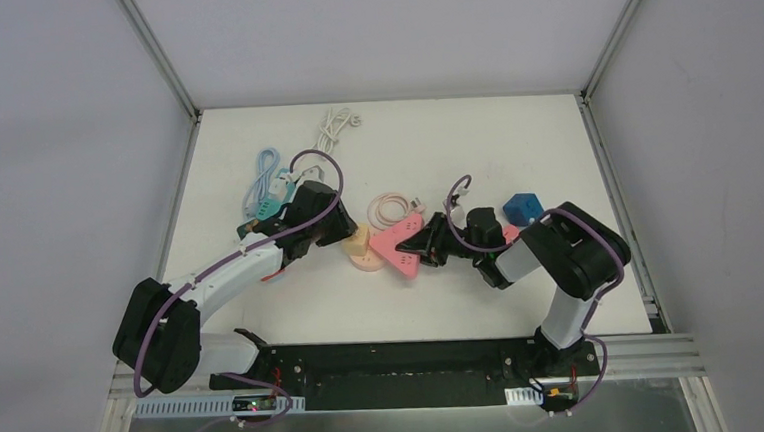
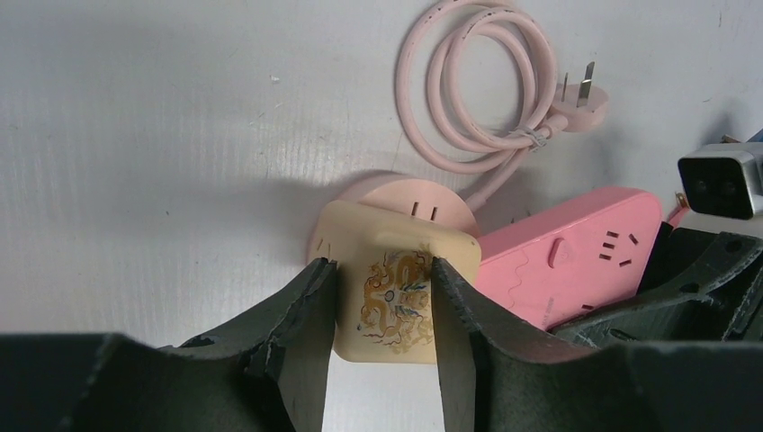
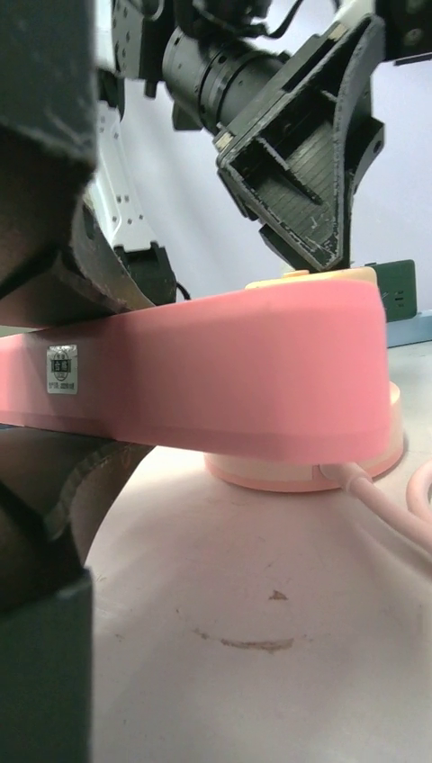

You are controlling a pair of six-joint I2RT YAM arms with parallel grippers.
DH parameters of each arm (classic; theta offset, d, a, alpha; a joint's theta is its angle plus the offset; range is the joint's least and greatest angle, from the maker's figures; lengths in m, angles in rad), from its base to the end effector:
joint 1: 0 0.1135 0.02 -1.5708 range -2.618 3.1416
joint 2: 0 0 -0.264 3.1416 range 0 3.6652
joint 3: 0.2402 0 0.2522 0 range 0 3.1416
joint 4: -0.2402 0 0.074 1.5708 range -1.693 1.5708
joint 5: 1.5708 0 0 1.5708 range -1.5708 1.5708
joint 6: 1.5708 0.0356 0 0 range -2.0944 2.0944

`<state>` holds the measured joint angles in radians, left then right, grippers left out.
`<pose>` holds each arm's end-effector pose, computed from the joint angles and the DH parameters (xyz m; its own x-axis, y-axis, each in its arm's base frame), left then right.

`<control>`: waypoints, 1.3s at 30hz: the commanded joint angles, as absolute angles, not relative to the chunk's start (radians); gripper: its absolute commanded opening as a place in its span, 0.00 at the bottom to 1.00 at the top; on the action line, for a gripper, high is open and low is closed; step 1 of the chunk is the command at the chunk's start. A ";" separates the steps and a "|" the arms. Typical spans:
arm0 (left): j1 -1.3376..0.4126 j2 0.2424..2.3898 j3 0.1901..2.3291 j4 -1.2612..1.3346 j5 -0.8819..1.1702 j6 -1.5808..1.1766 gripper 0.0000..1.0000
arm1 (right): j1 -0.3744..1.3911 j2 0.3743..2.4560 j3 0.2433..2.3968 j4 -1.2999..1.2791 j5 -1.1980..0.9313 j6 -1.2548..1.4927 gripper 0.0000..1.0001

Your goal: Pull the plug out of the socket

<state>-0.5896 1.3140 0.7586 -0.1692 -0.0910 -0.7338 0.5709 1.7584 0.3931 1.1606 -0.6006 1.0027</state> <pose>0.2301 -0.1500 0.2181 -0.7421 -0.3059 -0.5964 0.0003 0.8896 -0.4567 0.2240 0.1678 0.1243 -0.8603 0.2740 -0.4300 -0.3462 0.3052 0.8871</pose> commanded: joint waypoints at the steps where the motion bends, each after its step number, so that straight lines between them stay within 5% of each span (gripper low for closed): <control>1: -0.627 1.433 0.658 -0.511 -0.071 -0.678 0.40 | 0.575 1.824 0.459 1.241 -0.605 1.175 0.00; 11: -0.638 1.430 0.651 -0.512 -0.084 -0.683 0.40 | 0.583 1.842 0.467 1.322 -0.625 1.156 0.00; 21: -0.653 1.436 0.659 -0.514 -0.098 -0.681 0.38 | 0.678 1.556 0.516 0.828 -0.455 0.686 0.00; 27: -0.662 1.439 0.637 -0.505 -0.100 -0.689 0.38 | 0.652 1.515 0.518 0.820 -0.450 0.687 0.00; 34: -0.672 1.447 0.620 -0.507 -0.106 -0.699 0.36 | 0.617 1.606 0.488 1.059 -0.538 1.127 0.00; 39: -0.673 1.439 0.609 -0.494 -0.102 -0.704 0.36 | 0.646 1.616 0.492 1.191 -0.565 1.144 0.00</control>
<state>-0.6228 1.3262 0.7441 -0.1070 -0.2016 -0.7456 0.6052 1.6199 0.4511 0.8997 -0.5079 1.0729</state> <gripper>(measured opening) 0.364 0.369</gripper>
